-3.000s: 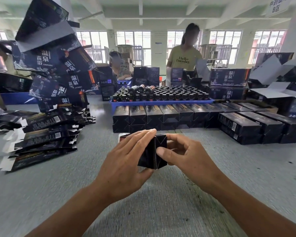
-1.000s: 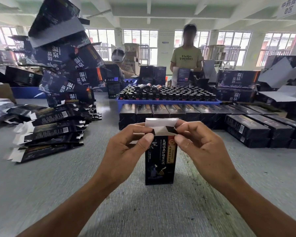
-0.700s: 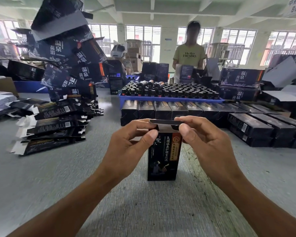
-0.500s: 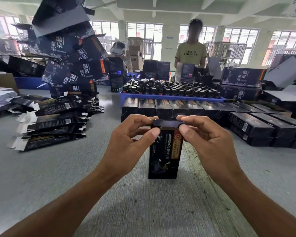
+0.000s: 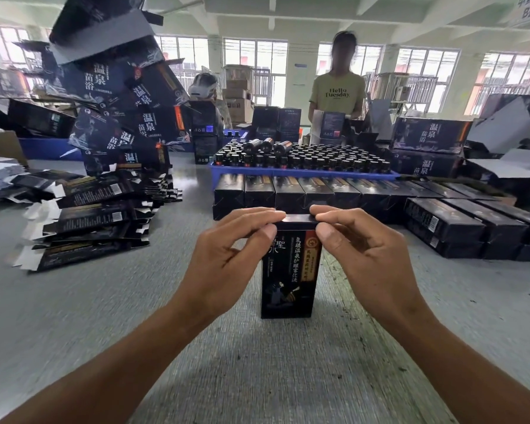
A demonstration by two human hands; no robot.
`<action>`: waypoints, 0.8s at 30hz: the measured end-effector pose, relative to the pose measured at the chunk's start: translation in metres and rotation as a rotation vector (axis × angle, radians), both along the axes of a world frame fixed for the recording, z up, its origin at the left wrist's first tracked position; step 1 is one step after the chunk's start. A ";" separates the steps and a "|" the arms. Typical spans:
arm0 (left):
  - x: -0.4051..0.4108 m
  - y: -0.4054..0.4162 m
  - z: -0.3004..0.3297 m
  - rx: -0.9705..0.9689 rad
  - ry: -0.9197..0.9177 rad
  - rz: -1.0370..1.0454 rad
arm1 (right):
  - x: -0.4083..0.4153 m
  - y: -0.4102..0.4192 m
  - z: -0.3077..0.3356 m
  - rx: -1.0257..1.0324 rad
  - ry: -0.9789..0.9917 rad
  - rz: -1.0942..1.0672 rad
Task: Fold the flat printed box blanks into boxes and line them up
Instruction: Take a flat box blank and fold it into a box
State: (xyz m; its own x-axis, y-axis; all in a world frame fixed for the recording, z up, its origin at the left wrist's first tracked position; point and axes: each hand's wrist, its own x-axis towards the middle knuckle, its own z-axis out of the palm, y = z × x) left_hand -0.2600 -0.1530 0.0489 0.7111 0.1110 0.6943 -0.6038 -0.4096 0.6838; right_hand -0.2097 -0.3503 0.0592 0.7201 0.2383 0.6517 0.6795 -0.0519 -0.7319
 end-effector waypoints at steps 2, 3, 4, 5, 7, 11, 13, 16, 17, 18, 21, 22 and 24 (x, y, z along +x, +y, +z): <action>0.001 0.003 -0.001 0.043 -0.039 0.000 | 0.001 0.000 -0.002 -0.046 -0.045 -0.044; 0.001 0.004 -0.001 0.071 -0.056 -0.010 | 0.002 0.000 -0.003 -0.074 -0.080 -0.074; 0.001 0.006 -0.001 0.101 -0.072 -0.014 | 0.002 0.000 -0.004 -0.097 -0.121 -0.103; 0.002 0.007 -0.001 0.127 -0.086 -0.009 | 0.003 0.000 -0.005 -0.114 -0.160 -0.129; 0.004 0.010 -0.004 0.163 -0.085 0.007 | 0.006 0.001 -0.007 -0.142 -0.215 -0.176; 0.007 0.013 -0.012 0.234 0.103 -0.004 | 0.013 0.004 -0.020 -0.331 -0.089 -0.173; 0.011 0.015 -0.014 0.166 0.133 0.029 | 0.016 0.007 -0.028 -0.489 0.022 -0.148; 0.020 0.026 -0.017 0.022 0.173 0.123 | 0.016 0.012 -0.038 -0.626 0.060 -0.093; 0.022 0.030 -0.019 -0.018 0.197 0.149 | 0.015 0.014 -0.041 -0.654 0.036 -0.079; 0.024 0.033 -0.021 -0.048 0.217 0.166 | 0.013 0.017 -0.045 -0.679 0.005 -0.078; 0.027 0.039 -0.024 -0.122 0.255 0.175 | 0.006 0.022 -0.048 -0.733 -0.056 -0.104; 0.028 0.037 -0.024 -0.139 0.262 0.159 | 0.006 0.021 -0.048 -0.744 -0.066 -0.113; 0.028 0.034 -0.025 -0.146 0.276 0.133 | 0.006 0.020 -0.046 -0.759 -0.072 -0.124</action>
State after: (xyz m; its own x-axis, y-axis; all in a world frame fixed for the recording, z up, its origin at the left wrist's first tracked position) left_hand -0.2318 -0.1186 0.0244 0.8427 0.2997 0.4472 -0.3353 -0.3577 0.8716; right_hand -0.2040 -0.3299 0.0131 0.7326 0.5592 0.3881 0.6807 -0.6009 -0.4190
